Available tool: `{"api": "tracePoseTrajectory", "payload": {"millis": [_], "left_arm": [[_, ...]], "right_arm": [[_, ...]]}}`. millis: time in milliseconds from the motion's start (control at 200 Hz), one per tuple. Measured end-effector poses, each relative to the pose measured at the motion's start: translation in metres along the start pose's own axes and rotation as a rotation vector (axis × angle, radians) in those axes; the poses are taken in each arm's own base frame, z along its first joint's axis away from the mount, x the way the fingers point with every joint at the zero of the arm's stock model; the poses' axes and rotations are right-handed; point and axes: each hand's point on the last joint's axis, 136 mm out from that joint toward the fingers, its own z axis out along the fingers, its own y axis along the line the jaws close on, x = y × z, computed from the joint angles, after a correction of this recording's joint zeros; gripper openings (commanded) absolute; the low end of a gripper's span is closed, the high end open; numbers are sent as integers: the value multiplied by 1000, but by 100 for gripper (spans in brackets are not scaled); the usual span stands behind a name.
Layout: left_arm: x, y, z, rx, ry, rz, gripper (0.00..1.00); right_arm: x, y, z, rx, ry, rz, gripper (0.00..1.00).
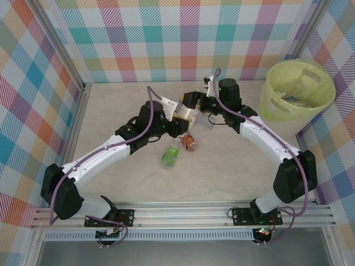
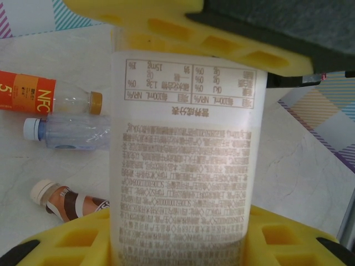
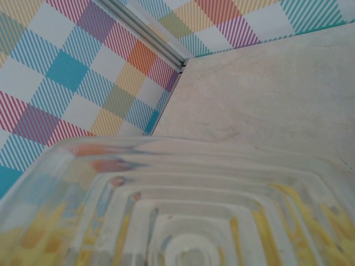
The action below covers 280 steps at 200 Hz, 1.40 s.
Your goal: Put the plastic bottles in the bin
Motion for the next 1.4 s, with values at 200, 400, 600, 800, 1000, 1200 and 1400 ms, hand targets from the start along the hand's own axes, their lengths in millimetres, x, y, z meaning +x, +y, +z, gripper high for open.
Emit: {"api": "tracePoseTrajectory", "payload": {"millis": [200,400,600,800,1000,1200,1400], "left_arm": [[0,1,2,-8,2,-18,85],[-3,-1,-6,3,-38,-23,100],[-7,9,-35,-57,-140,-47,100],[4,33,-40,-165,-169,-97,100],[13,48,-42,-224,-169,-139,100],[14,52,-53,-247,-197,-157,100],[16,58,-70,-272,-236,-185,100]], "right_arm": [[-2,-1,-6,24,-14,-22,63],[-14,2,-43,51,-105,-74,58],[-46,-12,-104,149,-260,-130,58],[-78,-16,-168,258,-421,-230,57],[-108,-23,-215,388,-550,-320,57],[-149,-36,-265,535,-717,-352,55],[-182,-45,-319,661,-927,-341,57]]}}
